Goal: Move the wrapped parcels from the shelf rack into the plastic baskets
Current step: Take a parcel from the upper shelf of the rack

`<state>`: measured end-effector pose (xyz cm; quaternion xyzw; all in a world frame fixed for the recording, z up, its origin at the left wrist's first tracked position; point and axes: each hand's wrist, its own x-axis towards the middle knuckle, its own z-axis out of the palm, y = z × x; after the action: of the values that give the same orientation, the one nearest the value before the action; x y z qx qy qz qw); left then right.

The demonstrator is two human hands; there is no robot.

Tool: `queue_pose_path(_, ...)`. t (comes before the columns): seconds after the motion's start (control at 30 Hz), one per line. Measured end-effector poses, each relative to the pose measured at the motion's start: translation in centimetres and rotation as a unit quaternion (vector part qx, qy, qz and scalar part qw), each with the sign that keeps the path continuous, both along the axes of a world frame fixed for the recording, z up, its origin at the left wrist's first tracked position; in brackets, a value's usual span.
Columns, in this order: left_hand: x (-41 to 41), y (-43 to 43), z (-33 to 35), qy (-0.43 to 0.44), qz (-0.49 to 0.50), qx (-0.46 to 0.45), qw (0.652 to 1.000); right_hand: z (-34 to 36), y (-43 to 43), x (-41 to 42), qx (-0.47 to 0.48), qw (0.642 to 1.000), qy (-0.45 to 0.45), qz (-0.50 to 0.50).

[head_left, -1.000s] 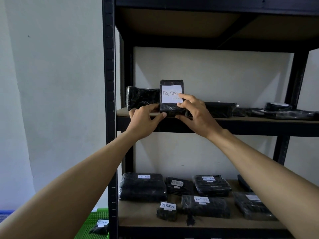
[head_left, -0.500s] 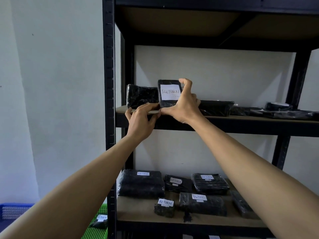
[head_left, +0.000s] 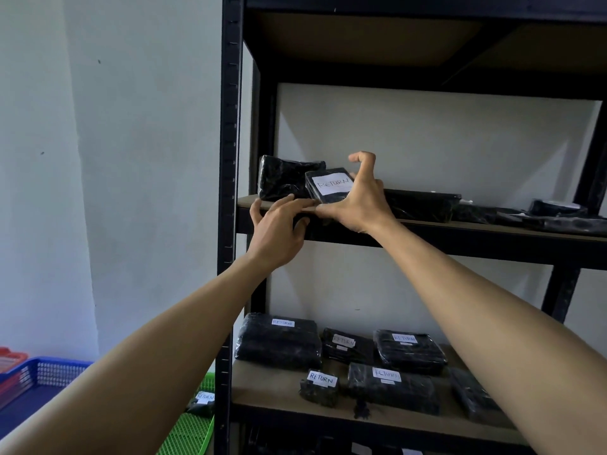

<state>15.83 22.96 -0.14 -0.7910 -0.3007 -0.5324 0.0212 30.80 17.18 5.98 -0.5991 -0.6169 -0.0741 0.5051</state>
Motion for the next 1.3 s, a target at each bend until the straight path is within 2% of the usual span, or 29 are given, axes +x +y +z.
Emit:
queue_pose_path(0.2, -2.7, -1.1, -1.0, 0.048, 0.068, 0.072, 0.994, -3.0, -1.4, 0.2, 0.127, 0.991, -0.043, 0.027)
queue_pose_path(0.37, -6.5, -2.4, -3.6, 0.072, 0.088, 0.055, 0.992, -6.2, -2.6, -0.3, 0.183, 0.981, -0.034, 0.048)
queue_pose_path(0.47, -9.2, -3.2, -5.3, 0.083, 0.099, 0.048, 0.991, -8.2, -3.7, -2.2, 0.198, 0.977, -0.062, 0.048)
queue_pose_path(0.6, -13.1, -4.0, -6.9, 0.076, 0.085, 0.027, 0.993, -11.0, -5.4, -6.4, 0.184, 0.975, -0.116, 0.047)
queue_pose_path(0.8, -21.3, -3.9, -11.0, 0.071, 0.054, -0.008, 0.996, -16.7, -6.0, -14.2, 0.172, 0.978, -0.111, 0.039)
queue_pose_path(0.93, -26.7, -2.7, -14.1, 0.093, 0.046, -0.041, 0.994, -20.8, -5.8, -19.9, 0.130, 0.985, -0.103, 0.046)
queue_pose_path(1.13, -32.2, -0.5, -17.9, 0.158, 0.060, -0.101, 0.980, -25.7, -4.3, -27.3, 0.060, 0.996, -0.054, 0.050)
queue_pose_path(1.3, -35.9, 2.3, -22.7, 0.261, 0.075, -0.202, 0.941, -29.2, -1.5, -30.5, -0.049, 0.998, -0.001, 0.029)
